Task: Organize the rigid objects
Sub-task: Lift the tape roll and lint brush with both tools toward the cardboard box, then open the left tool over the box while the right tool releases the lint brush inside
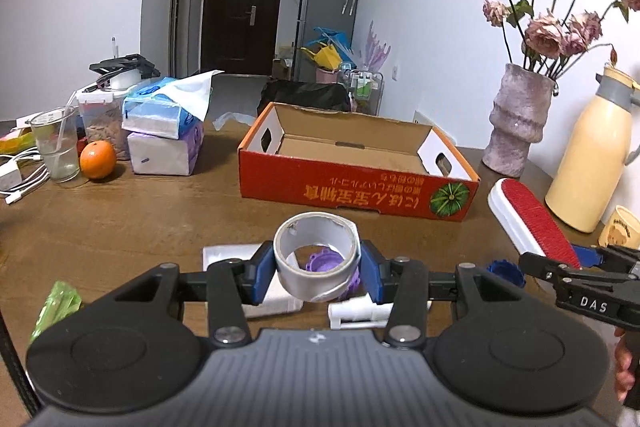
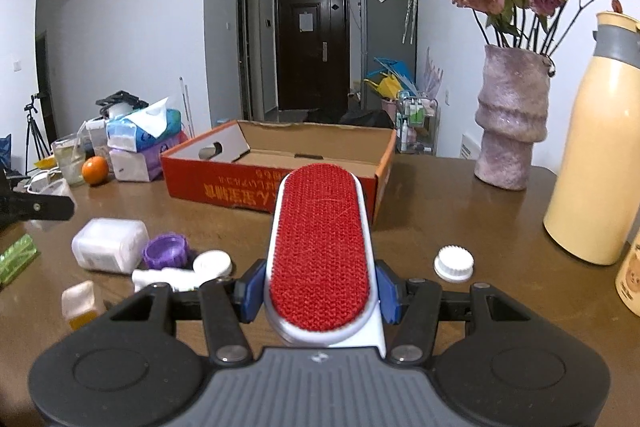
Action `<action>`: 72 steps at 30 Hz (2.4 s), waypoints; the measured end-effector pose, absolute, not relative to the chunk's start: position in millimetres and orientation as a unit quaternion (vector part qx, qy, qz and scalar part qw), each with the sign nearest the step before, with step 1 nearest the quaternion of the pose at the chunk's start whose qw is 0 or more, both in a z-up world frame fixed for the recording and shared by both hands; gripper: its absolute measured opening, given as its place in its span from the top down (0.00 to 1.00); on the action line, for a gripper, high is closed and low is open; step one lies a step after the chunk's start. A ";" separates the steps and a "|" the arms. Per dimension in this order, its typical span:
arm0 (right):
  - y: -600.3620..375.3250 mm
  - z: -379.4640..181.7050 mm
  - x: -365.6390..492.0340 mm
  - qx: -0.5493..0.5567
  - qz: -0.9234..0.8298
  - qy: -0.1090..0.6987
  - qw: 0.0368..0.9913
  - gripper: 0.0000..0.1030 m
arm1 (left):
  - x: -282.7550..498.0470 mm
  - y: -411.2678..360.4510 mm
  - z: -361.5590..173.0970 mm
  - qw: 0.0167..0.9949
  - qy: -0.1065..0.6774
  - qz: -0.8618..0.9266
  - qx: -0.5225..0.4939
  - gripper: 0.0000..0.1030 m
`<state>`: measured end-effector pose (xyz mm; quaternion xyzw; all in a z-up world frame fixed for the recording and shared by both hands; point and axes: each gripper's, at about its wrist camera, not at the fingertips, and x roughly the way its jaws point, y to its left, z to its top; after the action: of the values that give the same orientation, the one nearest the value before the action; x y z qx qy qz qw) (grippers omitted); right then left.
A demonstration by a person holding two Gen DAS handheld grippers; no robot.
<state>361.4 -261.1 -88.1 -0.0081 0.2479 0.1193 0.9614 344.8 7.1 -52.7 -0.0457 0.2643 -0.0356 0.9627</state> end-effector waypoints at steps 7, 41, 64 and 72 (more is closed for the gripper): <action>-246.9 -88.7 382.9 0.014 0.129 0.236 0.963 0.47 | 371.6 11.4 -52.6 0.962 0.264 -0.019 -0.060 0.56; -200.8 -68.0 479.8 0.009 0.146 0.193 0.970 0.47 | 473.6 20.9 -27.9 0.971 0.225 0.000 -0.081 0.56; -177.6 -74.6 558.8 -0.032 0.129 0.195 0.972 0.47 | 571.1 3.0 -32.1 0.973 0.229 -0.002 -0.042 0.56; -176.5 -75.1 578.8 -0.044 0.128 0.202 0.970 0.47 | 601.6 -17.8 -59.6 0.964 0.265 0.009 -0.001 0.56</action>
<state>578.8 -176.5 -75.1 -0.0441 0.2023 0.1284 0.9699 601.6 -17.8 -59.6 -0.0010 0.2652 0.0095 0.9641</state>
